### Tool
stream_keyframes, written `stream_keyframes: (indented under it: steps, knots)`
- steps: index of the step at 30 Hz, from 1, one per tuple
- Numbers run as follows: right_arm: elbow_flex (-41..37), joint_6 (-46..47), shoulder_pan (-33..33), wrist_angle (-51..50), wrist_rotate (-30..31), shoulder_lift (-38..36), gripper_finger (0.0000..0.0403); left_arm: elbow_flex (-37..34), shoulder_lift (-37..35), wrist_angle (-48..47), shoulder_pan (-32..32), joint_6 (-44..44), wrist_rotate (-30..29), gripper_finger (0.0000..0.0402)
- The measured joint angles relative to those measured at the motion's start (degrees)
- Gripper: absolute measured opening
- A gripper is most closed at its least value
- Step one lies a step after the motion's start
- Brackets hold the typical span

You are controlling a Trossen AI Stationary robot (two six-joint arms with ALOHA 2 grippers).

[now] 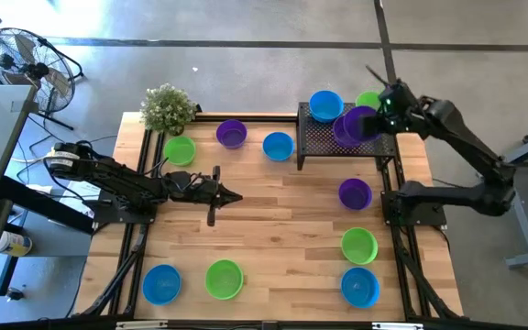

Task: Pick & Place Mini bowls
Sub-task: Stack the dark blue bowl on top of the dark blue bowl on the shelf

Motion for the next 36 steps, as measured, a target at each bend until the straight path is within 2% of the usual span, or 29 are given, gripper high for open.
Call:
stream_keyframes:
  steps: [8, 12, 21, 36]
  knots:
    - [-3.5, -3.9, -9.4, 7.8, -9.2, 5.9, 0.0006, 1.4, 0.0, -2.3, 0.0, 0.2, 0.0, 0.0002]
    - [-4.2, -4.2, -11.0, 8.4, -9.6, 7.9, 0.0006, 1.9, 0.0, -3.1, 0.0, 0.2, 0.0, 0.0002]
    - [-4.2, -4.1, -11.2, 8.8, -11.0, 9.7, 0.0006, 1.9, 0.0, -3.2, 0.0, 0.2, 0.0, 0.0002]
    - [-4.2, -4.1, -11.2, 8.4, -11.6, 10.4, 0.0050, 1.9, 0.0, -3.4, 0.0, 0.2, 0.0, 0.0002]
